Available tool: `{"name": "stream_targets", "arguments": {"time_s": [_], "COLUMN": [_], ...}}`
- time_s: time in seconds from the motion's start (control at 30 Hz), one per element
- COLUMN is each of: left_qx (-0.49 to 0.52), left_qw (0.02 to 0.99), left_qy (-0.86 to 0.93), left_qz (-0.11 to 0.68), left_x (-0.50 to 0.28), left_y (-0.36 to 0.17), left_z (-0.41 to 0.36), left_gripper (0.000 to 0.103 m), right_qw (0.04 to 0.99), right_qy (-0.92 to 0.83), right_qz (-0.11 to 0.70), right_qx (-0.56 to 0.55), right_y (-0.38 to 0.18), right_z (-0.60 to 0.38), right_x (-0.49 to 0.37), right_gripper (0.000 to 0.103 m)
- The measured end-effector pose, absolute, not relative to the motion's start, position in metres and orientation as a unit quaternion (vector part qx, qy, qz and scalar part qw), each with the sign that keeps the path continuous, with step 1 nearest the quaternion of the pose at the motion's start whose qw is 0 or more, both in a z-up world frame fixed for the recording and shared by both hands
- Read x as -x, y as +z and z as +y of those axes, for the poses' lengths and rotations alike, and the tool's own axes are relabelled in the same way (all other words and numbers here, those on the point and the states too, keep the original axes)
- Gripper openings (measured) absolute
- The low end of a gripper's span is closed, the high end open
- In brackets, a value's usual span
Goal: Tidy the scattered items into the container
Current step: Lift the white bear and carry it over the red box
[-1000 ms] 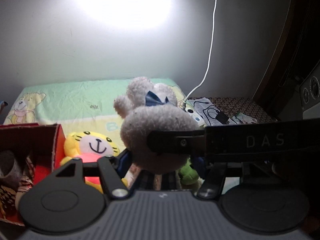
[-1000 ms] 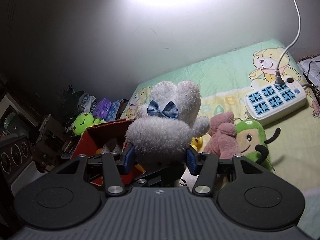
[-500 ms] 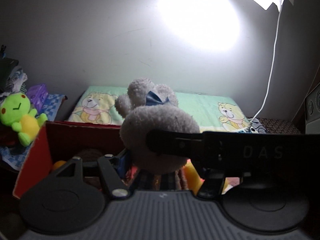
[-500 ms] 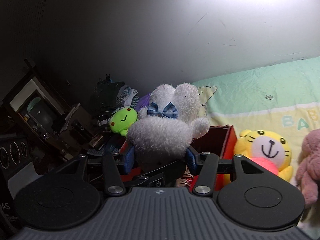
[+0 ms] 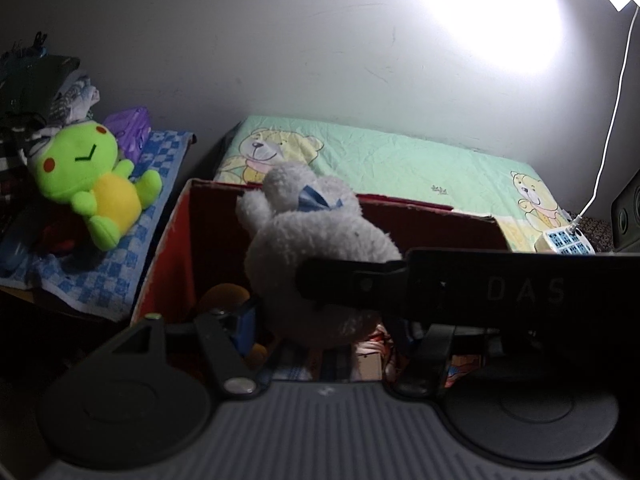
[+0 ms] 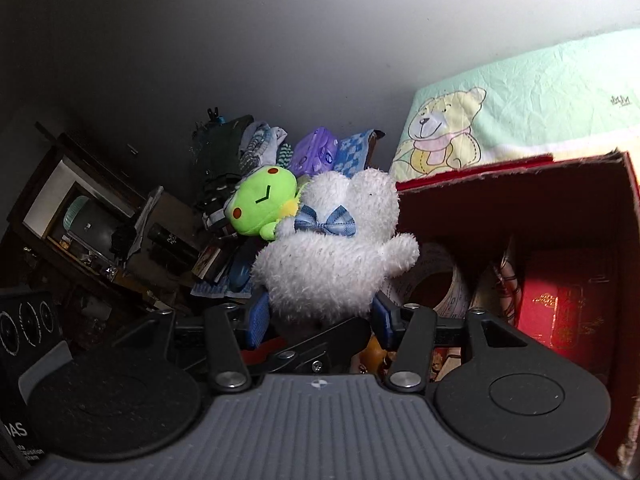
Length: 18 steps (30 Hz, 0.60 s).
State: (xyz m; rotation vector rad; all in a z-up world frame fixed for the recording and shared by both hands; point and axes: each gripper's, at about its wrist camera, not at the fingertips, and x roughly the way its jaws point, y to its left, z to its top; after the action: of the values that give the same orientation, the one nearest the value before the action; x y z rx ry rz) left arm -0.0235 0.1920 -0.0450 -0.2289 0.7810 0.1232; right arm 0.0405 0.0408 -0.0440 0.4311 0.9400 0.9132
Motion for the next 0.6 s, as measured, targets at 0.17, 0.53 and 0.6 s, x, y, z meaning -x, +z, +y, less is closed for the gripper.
{"name": "stream_targets", "arguments": {"time_s": [0.17, 0.53, 0.6], "left_qx": [0.109, 0.092, 0.095], "left_qw": [0.908, 0.904, 0.904], "left_qy": [0.068, 0.084, 0.085], "left_qz": [0.398, 0.408, 0.409], "left_x": [0.026, 0.03, 0.033], "left_y": [-0.056, -0.06, -0.058], "left_z": [0.203, 0.218, 0.219], "left_gripper": [0.065, 0.069, 0.069], "right_qw": [0.751, 0.719, 0.711], "right_qy": [0.416, 0.401, 0.409], "right_qz": [0.466, 0.522, 0.529], "right_qx": [-0.212, -0.224, -0.219], "right_y": [-0.06, -0.089, -0.088], "right_z": [0.056, 0.076, 0.083], "right_x": [-0.047, -0.059, -0.061], "right_gripper": [0.055, 0.055, 0.055]}}
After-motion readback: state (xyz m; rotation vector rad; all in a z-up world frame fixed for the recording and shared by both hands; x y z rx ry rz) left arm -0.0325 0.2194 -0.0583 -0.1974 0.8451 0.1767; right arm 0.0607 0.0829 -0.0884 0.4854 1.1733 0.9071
